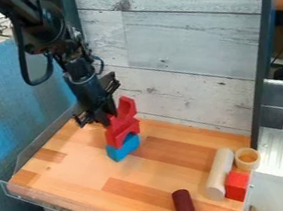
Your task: Move arch on the table and place it on top of another arch
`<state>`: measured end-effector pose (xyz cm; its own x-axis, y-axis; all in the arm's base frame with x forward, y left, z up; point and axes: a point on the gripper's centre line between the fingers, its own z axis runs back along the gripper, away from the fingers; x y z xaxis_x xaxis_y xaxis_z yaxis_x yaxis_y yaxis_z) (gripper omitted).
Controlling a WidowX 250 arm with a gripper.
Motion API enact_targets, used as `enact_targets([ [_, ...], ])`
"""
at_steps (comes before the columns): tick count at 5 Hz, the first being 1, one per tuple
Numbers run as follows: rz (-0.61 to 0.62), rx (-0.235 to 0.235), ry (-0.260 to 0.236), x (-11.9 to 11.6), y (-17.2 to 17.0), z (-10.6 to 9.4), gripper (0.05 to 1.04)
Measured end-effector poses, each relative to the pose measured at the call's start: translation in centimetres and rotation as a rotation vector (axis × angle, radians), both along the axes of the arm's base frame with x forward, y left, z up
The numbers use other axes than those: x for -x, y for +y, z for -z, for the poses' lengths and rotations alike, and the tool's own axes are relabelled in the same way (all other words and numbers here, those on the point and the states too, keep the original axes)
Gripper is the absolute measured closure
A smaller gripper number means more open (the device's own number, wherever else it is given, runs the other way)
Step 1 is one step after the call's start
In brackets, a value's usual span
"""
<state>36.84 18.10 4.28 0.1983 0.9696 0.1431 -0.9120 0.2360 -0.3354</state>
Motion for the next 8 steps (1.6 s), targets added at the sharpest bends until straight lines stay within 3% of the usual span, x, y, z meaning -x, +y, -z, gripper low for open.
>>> enact_targets([
  [8,0.006,-0.024,0.044,-0.38,0.32,1.47,0.863],
])
